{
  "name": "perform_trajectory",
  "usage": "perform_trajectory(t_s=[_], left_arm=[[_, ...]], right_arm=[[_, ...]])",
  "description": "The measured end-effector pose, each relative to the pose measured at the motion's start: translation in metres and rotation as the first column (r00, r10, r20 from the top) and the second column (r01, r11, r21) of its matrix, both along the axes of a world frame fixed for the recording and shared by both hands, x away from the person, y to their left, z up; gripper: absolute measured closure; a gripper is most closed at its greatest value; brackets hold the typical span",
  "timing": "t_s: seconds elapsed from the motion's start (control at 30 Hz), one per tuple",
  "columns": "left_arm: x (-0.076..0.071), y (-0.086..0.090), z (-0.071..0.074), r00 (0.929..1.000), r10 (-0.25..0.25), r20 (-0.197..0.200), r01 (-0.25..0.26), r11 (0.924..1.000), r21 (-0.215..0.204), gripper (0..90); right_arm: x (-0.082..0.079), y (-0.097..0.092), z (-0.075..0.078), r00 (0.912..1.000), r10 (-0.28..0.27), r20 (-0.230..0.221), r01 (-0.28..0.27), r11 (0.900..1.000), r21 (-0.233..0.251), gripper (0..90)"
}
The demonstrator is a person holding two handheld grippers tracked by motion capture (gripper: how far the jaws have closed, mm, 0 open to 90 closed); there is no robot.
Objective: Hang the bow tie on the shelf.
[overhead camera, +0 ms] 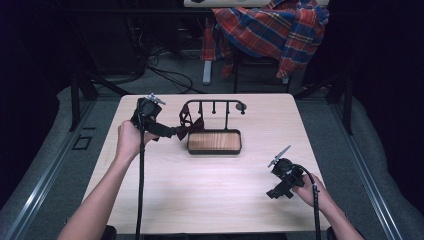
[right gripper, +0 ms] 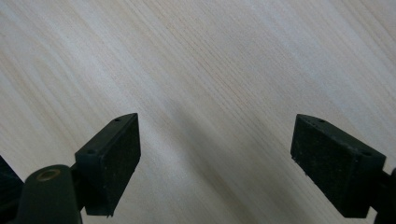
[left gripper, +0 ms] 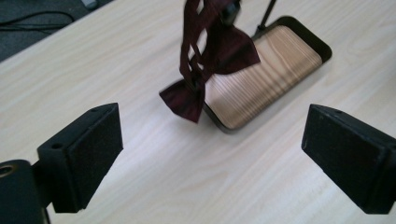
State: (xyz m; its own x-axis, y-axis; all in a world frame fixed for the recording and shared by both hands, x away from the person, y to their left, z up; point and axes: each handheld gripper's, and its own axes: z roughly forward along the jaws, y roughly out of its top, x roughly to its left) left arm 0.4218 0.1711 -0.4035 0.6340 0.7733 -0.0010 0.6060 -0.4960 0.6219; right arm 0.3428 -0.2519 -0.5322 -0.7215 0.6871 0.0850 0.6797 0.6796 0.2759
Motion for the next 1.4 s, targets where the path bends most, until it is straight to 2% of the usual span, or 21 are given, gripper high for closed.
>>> perform_trajectory(t_s=[0.03,0.07,0.1,0.13,0.2,0.23,0.3,0.43,0.63,0.7,0.73,0.8,0.83,0.97,1.0,1.13,1.17,1.2,1.27,1.3,1.4], left_arm=[[0.000,0.000,0.000,1.0000,0.000,0.000,0.000,1.0000,0.000,4.5],[-0.009,0.003,-0.003,1.0000,0.001,-0.006,-0.001,1.0000,0.004,4.0],[-0.009,0.003,-0.003,1.0000,0.001,-0.006,-0.001,1.0000,0.004,3.4],[-0.017,0.006,-0.006,0.9999,0.007,-0.011,-0.007,1.0000,0.006,2.6],[-0.021,0.007,-0.008,0.9998,0.004,-0.021,-0.004,1.0000,0.008,1.1],[-0.029,0.011,-0.012,0.9996,0.004,-0.027,-0.004,0.9999,0.010,0.8],[-0.033,0.012,-0.014,0.9995,0.004,-0.032,-0.003,0.9999,0.016,0.4],[-0.049,0.018,-0.032,0.9980,0.015,-0.061,-0.013,0.9994,0.033,0.4],[-0.065,0.030,-0.052,0.9945,0.039,-0.097,-0.036,0.9989,0.029,0.3],[-0.067,0.030,-0.054,0.9937,0.040,-0.104,-0.037,0.9988,0.034,0.3],[-0.071,0.031,-0.063,0.9915,0.035,-0.126,-0.029,0.9984,0.049,0.3],[-0.074,0.032,-0.070,0.9900,0.032,-0.137,-0.025,0.9982,0.054,0.3],[-0.075,0.032,-0.072,0.9893,0.036,-0.141,-0.028,0.9982,0.052,0.3],[-0.078,0.032,-0.079,0.9892,0.036,-0.142,-0.030,0.9984,0.048,0.3],[-0.080,0.032,-0.084,0.9886,0.028,-0.148,-0.020,0.9983,0.055,0.3],[-0.081,0.033,-0.093,0.9875,0.022,-0.156,-0.012,0.9979,0.064,0.3],[-0.082,0.033,-0.095,0.9870,0.020,-0.159,-0.009,0.9975,0.069,0.3],[-0.082,0.033,-0.097,0.9862,0.020,-0.164,-0.007,0.9971,0.076,0.3],[-0.082,0.033,-0.098,0.9856,0.019,-0.168,-0.006,0.9969,0.078,0.3],[-0.081,0.034,-0.101,0.9846,0.009,-0.174,0.003,0.9975,0.071,0.3],[-0.079,0.033,-0.104,0.9832,0.002,-0.183,0.014,0.9962,0.085,0.3]], right_arm=[[0.001,-0.001,0.002,0.9998,0.019,-0.008,-0.019,0.9996,-0.020,15.9],[0.001,-0.001,0.002,0.9998,0.019,-0.005,-0.019,0.9995,-0.024,15.9],[0.001,-0.001,0.002,0.9998,0.019,-0.005,-0.019,0.9995,-0.024,15.9],[0.001,0.000,0.002,0.9998,0.020,-0.004,-0.020,0.9994,-0.026,15.9],[0.000,0.000,0.002,0.9998,0.022,-0.005,-0.022,0.9996,-0.020,15.9],[0.000,0.000,0.002,0.9997,0.023,-0.005,-0.023,0.9995,-0.022,15.9],[0.000,0.000,0.003,0.9997,0.024,-0.004,-0.024,0.9995,-0.022,15.9],[-0.001,0.001,0.003,0.9997,0.023,-0.005,-0.023,0.9996,-0.017,15.9],[-0.001,0.001,0.002,0.9996,0.028,-0.005,-0.029,0.9992,-0.029,15.9],[-0.001,0.002,0.002,0.9996,0.029,-0.006,-0.029,0.9991,-0.030,15.9],[-0.002,0.002,0.002,0.9995,0.031,-0.006,-0.031,0.9990,-0.031,15.9],[-0.002,0.002,0.002,0.9994,0.035,-0.006,-0.035,0.9987,-0.037,15.9],[-0.002,0.003,0.001,0.9996,0.029,-0.007,-0.029,0.9993,-0.023,15.9],[-0.002,0.003,0.001,0.9991,0.040,-0.010,-0.040,0.9983,-0.042,15.9],[-0.003,0.004,0.001,0.9987,0.050,-0.006,-0.051,0.9968,-0.061,15.9],[-0.005,0.005,0.001,0.9984,0.056,0.002,-0.056,0.9970,-0.054,15.9],[-0.004,0.004,0.001,0.9979,0.064,0.005,-0.064,0.9959,-0.063,15.9],[-0.005,0.004,0.000,0.9986,0.052,0.009,-0.052,0.9979,-0.038,15.9],[-0.005,0.003,0.000,0.9986,0.050,0.016,-0.050,0.9981,-0.037,15.9],[-0.004,0.003,0.002,0.9980,0.061,0.018,-0.060,0.9962,-0.064,15.9],[-0.004,0.003,0.002,0.9975,0.067,0.022,-0.066,0.9960,-0.061,15.9]])
